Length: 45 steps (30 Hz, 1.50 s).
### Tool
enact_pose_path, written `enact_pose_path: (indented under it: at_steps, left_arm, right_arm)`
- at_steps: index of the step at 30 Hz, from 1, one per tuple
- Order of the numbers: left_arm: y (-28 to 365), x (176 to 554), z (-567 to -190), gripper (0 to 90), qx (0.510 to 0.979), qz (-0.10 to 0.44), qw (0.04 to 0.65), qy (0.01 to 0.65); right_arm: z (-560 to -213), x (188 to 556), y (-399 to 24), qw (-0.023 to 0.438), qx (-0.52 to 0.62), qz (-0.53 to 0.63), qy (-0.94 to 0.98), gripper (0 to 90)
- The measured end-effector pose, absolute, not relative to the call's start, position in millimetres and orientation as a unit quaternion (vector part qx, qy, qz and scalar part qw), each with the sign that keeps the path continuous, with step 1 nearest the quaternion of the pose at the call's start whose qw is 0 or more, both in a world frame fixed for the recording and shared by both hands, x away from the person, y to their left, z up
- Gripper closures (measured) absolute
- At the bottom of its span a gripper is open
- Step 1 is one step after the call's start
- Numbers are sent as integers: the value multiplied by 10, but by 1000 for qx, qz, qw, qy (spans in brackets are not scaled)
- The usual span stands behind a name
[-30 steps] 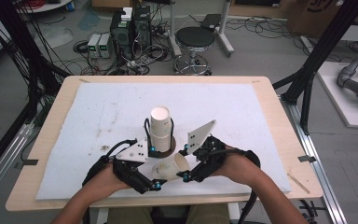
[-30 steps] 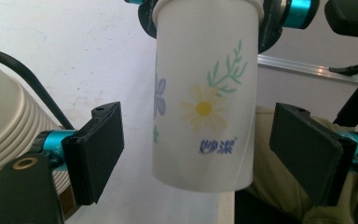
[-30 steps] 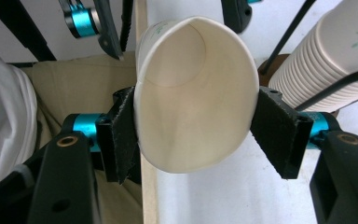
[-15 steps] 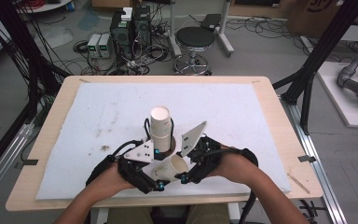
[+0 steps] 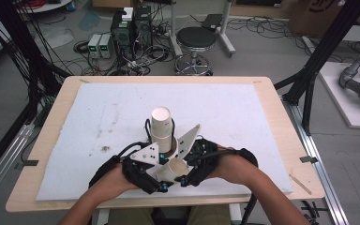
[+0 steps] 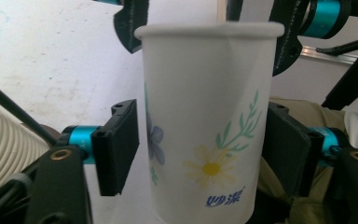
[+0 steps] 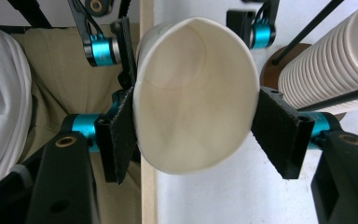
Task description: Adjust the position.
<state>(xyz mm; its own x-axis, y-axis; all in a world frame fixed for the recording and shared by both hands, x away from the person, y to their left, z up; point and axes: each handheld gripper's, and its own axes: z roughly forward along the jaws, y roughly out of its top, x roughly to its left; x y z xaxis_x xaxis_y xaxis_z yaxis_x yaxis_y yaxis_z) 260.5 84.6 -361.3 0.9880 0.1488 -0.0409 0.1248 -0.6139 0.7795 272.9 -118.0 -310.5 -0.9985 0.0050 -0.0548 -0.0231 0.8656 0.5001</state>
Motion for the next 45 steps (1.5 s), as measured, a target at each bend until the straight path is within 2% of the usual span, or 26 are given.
enact_pose_path:
  at_steps: [3,12,17,18,28,34,37,45]
  left_arm:
    - [829,2591,-3623,361,898,10,434,73]
    - [837,2593,-3643,357,894,5,441,78]
    - [878,2609,-3660,340,888,14,451,89]
    - [911,2620,-3672,340,885,16,457,94]
    - [1136,2609,-3759,327,854,33,502,131]
    - [1377,2569,-3849,319,815,44,554,163]
    - [1487,2551,-3882,314,802,54,570,171]
    - [1761,2520,-3908,309,774,90,595,199]
  right_arm:
    - [-3101,2726,-1167,30,-7,260,965,345]
    - [-3117,2740,-1169,25,-6,270,963,318]
    - [-3127,2760,-1227,17,24,305,952,235]
    - [-3116,2766,-1274,22,36,325,945,214]
    - [-3117,2779,-1686,45,94,418,902,214]
    - [-3237,2809,-2002,56,154,478,863,207]
    - [-3340,2832,-2206,77,190,502,840,206]
    - [-3461,2815,-2404,119,224,511,821,205]
